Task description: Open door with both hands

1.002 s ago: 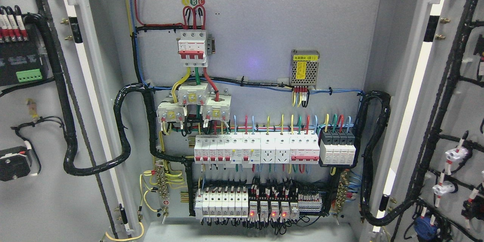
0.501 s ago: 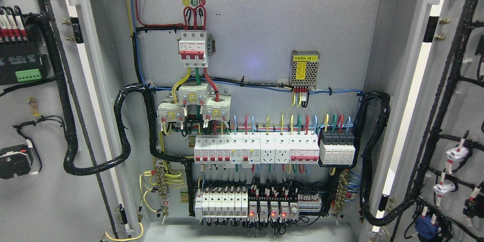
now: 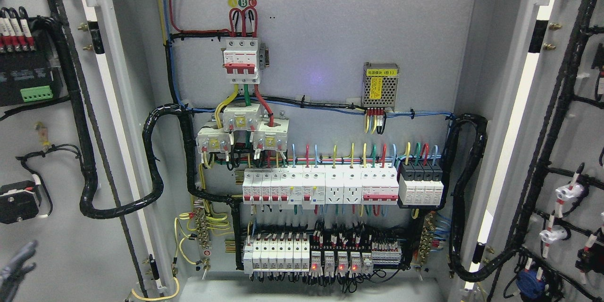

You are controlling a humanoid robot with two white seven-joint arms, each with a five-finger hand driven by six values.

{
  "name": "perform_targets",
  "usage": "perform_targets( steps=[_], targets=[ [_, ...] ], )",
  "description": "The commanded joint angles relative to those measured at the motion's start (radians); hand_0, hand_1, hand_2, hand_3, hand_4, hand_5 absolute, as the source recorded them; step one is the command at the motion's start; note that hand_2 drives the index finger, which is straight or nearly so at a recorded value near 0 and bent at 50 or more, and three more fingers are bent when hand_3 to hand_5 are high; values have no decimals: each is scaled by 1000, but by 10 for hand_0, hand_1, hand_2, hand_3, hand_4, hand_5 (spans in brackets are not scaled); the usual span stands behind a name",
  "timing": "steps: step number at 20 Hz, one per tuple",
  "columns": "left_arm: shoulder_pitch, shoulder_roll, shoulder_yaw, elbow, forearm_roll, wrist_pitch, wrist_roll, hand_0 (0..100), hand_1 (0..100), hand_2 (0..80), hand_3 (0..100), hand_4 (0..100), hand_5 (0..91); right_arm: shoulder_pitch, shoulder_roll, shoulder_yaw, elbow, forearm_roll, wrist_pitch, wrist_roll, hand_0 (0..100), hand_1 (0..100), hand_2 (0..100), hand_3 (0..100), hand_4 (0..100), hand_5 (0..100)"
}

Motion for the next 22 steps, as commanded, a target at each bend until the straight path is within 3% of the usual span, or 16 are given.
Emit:
perform_targets(
  steps=[1,3,6,10,13,15,17,19,20,22],
  targets=[
    [53,-391,-276,-205,-313,-888,-5,0,0,0,0,0,0,75,-22,160,-95,36,-1,3,0,0,0,0,0,0],
    [61,-516,-276,-107,-431,-889,-22,0,0,0,0,0,0,109,-17,223,-100,135,-1,3,0,0,0,0,0,0],
    [61,-608,-256,145,-527,-891,-26,0,0,0,0,0,0,123,7,414,8,373,-1,2,0,0,0,0,0,0],
    [42,-613,-152,604,-525,-892,-25,0,0,0,0,0,0,115,71,620,466,642,-1,2,0,0,0,0,0,0],
    [-20,-621,-16,972,-521,-889,-25,0,0,0,0,0,0,59,159,699,880,680,-1,2,0,0,0,0,0,0],
    [-89,-613,84,1298,-516,-872,-22,0,0,0,0,0,0,-3,220,703,1162,682,-1,2,0,0,0,0,0,0],
    [-160,-595,143,1604,-483,-753,-17,0,0,0,0,0,0,-56,271,694,1431,682,5,0,0,0,0,0,0,0],
    [-174,-587,143,1734,-389,-548,-16,0,0,0,0,0,0,-130,318,696,1695,682,15,-4,0,0,0,0,0,0],
    [-172,-587,141,1743,-334,-424,-16,0,0,0,0,0,0,-164,346,706,1805,688,50,-10,0,0,0,0,0,0],
    [-166,-585,141,1742,-265,-166,-16,0,0,0,0,0,0,-201,357,705,1889,741,188,-21,0,0,0,0,0,0]
  ],
)
